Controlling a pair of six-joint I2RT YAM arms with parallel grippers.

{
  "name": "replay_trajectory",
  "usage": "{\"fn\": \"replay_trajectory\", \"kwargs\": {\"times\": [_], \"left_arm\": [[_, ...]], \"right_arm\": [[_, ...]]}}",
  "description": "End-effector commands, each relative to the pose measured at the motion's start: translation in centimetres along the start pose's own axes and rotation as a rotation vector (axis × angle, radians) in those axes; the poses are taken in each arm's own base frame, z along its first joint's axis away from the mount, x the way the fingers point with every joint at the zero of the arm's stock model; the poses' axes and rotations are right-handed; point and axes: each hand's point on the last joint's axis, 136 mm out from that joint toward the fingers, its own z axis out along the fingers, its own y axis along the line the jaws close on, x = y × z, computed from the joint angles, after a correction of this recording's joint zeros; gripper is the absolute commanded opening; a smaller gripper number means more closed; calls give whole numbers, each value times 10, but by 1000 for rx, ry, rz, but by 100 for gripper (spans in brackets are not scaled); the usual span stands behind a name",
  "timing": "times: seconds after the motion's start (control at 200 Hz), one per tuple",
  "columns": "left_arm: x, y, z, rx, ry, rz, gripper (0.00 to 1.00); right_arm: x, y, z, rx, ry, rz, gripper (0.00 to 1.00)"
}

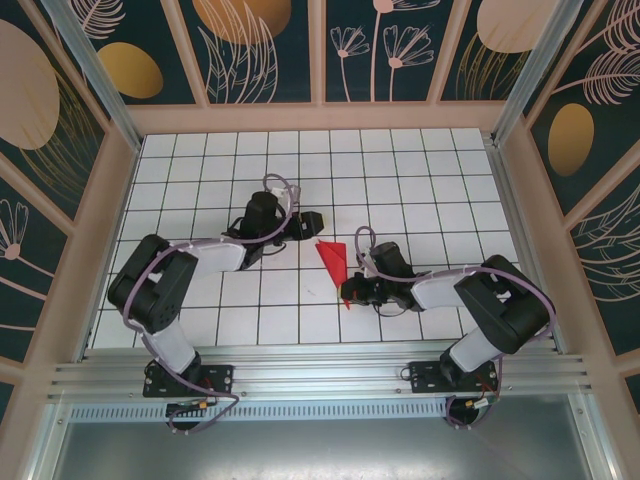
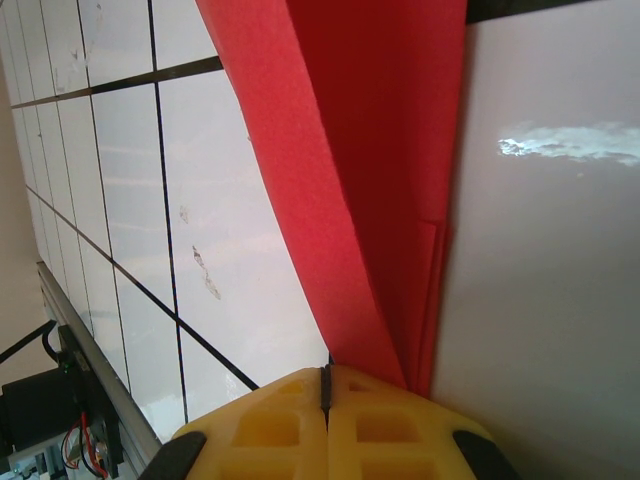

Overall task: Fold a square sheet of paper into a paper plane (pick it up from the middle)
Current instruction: Fold the wing for the fifth time at the center of the table.

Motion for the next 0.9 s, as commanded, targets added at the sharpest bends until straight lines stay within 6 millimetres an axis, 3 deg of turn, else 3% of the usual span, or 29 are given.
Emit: {"fn": "replay_trajectory", "kwargs": {"times": [0.0, 0.19, 0.23, 0.505, 0.701, 0.896], "left_arm": [[15, -22, -11, 114, 16, -75, 48], [60, -41, 4, 148, 117, -98, 47], [72, -34, 13, 133, 139, -121, 47], [98, -25, 39, 90, 188, -186, 46], [110, 8, 47, -48, 193, -141, 46], [103, 41, 51, -167, 160, -96, 47]], "right_arm": [[48, -62, -1, 219, 146, 102, 0], [46, -60, 1, 213, 148, 87, 0], [46, -60, 2, 211, 149, 90, 0], [48, -62, 1, 216, 151, 92, 0], [51, -64, 1, 214, 160, 96, 0], [59, -69, -1, 227, 179, 102, 0]]}}
